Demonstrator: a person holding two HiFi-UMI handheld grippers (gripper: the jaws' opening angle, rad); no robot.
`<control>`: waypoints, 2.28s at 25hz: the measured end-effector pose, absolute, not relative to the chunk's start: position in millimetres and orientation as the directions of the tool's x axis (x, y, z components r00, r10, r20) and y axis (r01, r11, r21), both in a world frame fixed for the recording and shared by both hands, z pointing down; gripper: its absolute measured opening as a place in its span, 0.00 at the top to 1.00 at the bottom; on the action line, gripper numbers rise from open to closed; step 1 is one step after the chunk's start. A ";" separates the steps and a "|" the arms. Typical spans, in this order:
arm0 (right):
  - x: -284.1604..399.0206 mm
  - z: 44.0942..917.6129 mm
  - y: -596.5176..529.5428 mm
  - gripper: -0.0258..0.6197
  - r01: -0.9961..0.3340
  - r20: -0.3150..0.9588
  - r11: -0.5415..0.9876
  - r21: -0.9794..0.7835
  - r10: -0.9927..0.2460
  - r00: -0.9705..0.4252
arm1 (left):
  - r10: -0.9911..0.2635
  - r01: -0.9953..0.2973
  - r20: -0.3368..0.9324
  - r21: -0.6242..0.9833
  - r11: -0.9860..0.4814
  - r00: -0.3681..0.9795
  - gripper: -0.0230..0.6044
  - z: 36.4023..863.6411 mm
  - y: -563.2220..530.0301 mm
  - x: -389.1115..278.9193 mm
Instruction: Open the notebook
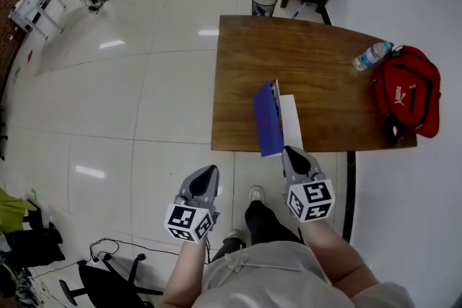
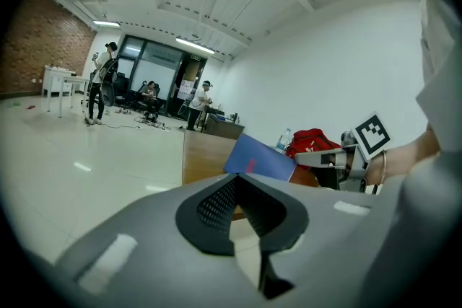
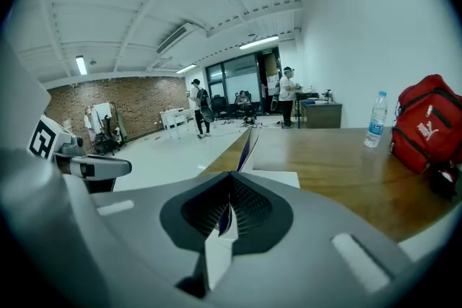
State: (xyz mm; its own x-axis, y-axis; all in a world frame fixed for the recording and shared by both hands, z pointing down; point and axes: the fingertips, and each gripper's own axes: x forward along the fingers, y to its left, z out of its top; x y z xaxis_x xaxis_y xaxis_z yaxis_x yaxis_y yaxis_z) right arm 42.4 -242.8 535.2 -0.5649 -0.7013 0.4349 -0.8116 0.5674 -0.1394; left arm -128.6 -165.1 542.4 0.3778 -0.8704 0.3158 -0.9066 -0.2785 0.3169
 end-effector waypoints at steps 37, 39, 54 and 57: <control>-101.3 629.9 -194.3 0.89 -0.602 0.546 0.755 -0.261 -0.399 -0.737 | -0.892 -0.942 0.421 0.334 -0.018 0.166 0.95 607.6 -94.2 -199.8; -85.9 615.6 -201.5 0.90 -0.628 0.525 0.739 -0.245 -0.443 -0.727 | -0.898 -0.947 0.398 0.315 -0.059 0.189 0.96 593.3 -105.3 -193.5; 74.5 523.0 -199.8 0.95 -0.860 0.432 0.488 -0.149 -0.750 -0.501 | -0.892 -0.913 0.206 0.164 -0.373 0.402 0.95 474.2 -149.2 -117.5; 89.9 515.7 -176.3 0.95 -0.879 0.421 0.457 -0.139 -0.776 -0.470 | -0.879 -0.900 0.203 0.152 -0.408 0.433 0.95 469.3 -130.0 -108.3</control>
